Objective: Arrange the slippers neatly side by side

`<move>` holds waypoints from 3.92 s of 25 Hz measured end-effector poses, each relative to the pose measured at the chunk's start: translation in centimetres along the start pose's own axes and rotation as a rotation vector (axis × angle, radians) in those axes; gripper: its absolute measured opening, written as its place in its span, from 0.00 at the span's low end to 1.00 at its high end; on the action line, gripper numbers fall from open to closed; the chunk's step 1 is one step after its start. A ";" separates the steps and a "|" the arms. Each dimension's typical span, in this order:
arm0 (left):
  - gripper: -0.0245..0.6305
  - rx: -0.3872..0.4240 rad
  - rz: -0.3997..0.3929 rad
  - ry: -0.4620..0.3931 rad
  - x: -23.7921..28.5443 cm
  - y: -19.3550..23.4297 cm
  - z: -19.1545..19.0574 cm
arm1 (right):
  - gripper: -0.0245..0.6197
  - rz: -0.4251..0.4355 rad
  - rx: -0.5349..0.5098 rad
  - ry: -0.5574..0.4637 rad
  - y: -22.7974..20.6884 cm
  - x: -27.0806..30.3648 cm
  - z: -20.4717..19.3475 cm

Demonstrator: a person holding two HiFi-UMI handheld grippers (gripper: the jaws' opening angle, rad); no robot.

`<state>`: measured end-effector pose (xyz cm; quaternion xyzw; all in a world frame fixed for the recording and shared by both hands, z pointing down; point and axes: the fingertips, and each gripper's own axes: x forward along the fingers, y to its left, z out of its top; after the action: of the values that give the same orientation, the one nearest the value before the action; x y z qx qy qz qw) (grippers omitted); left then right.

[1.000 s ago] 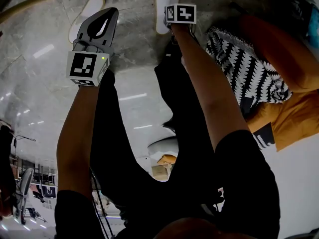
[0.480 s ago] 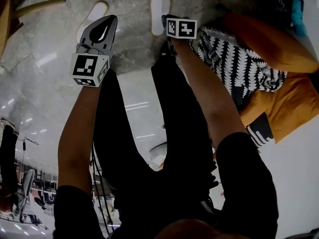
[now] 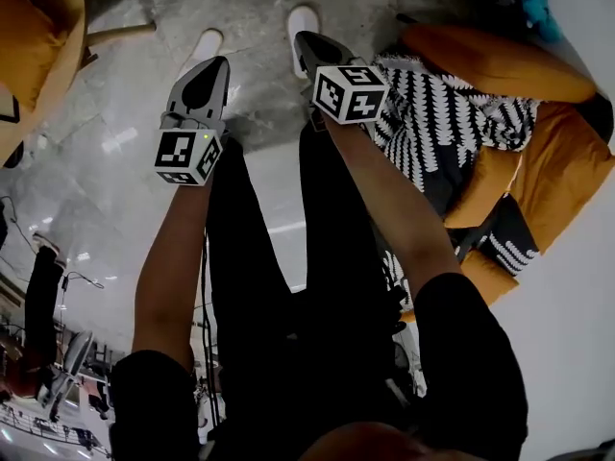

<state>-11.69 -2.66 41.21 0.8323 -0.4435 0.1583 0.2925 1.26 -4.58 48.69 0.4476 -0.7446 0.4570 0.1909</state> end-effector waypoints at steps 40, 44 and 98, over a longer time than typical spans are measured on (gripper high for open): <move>0.06 -0.541 0.478 0.345 -4.3 19.0 -25.7 | 0.10 0.010 -0.092 -0.232 -2.0 0.5 2.8; 0.23 -0.286 0.393 0.519 -1.3 20.6 -29.5 | 0.10 0.007 -0.091 -0.212 -3.6 2.6 0.3; 0.07 1.353 -0.640 0.934 7.4 7.6 -25.8 | 0.10 -0.053 -0.072 -0.331 -11.2 -3.6 6.0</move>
<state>-14.00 5.40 67.82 0.7615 0.1645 0.6216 -0.0814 13.28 -9.92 48.86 0.5293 -0.7695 0.3449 0.0935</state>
